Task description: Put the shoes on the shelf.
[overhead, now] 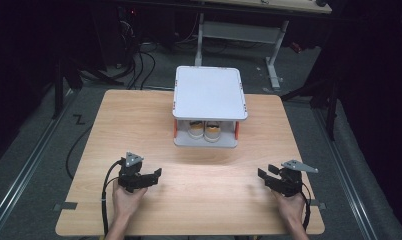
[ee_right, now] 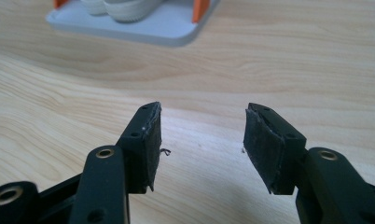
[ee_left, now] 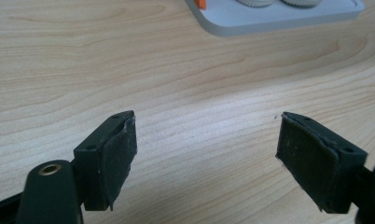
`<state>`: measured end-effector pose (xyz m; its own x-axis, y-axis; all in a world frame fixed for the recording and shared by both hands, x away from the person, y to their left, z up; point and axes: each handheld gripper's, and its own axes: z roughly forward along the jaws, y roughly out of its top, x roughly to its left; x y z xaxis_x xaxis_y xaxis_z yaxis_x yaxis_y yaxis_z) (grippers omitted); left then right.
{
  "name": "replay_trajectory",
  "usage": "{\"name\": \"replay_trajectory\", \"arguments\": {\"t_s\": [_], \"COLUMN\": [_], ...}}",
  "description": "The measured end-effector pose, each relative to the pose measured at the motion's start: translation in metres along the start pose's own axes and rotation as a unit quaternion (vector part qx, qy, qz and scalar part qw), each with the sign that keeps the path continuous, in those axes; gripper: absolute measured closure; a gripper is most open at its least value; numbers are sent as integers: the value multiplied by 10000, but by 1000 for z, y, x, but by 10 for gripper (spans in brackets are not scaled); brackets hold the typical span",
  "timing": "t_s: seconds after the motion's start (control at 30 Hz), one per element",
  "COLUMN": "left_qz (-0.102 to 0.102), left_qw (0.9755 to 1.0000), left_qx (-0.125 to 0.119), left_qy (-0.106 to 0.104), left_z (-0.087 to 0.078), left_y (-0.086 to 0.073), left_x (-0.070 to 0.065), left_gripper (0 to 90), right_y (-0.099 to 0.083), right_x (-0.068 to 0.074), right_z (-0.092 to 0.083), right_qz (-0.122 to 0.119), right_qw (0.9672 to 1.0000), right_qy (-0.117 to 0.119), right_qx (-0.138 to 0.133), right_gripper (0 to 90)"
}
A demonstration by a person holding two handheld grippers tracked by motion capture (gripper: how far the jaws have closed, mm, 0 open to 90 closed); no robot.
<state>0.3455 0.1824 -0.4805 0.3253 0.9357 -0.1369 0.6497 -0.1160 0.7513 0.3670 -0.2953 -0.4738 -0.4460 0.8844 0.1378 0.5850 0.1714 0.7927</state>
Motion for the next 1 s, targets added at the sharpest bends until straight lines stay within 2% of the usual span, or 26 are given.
{"name": "replay_trajectory", "arguments": {"t_s": [0.17,0.4,0.5,0.57,0.67,0.73,0.87,1.0], "left_qz": [13,-15,-73,-37,-56,-58,-20,149], "left_qw": [9999,9996,9994,9992,9991,9988,9986,9978], "left_qx": [130,155,146,151,184,219,205,116], "left_qy": [89,221,321,375,369,424,486,640], "left_z": [6,14,19,21,25,27,27,30], "left_y": [-3,-5,-4,-4,-3,-4,-4,-7], "left_x": [3,5,4,3,4,5,5,4], "left_gripper": [205,209,211,212,214,214,215,211], "right_y": [-7,-10,-10,-11,-12,-12,-11,-11], "right_x": [-5,-6,-7,-8,-8,-8,-8,-7], "right_z": [6,17,22,24,28,28,29,30], "right_qz": [7,-188,-175,-210,-250,-249,-286,-400], "right_qw": [9998,9986,9981,9978,9968,9968,9962,9953], "right_qy": [-179,-483,-554,-569,-646,-655,-690,-735], "right_qx": [34,137,215,283,404,386,445,487], "right_gripper": [456,438,436,424,416,417,408,397]}}
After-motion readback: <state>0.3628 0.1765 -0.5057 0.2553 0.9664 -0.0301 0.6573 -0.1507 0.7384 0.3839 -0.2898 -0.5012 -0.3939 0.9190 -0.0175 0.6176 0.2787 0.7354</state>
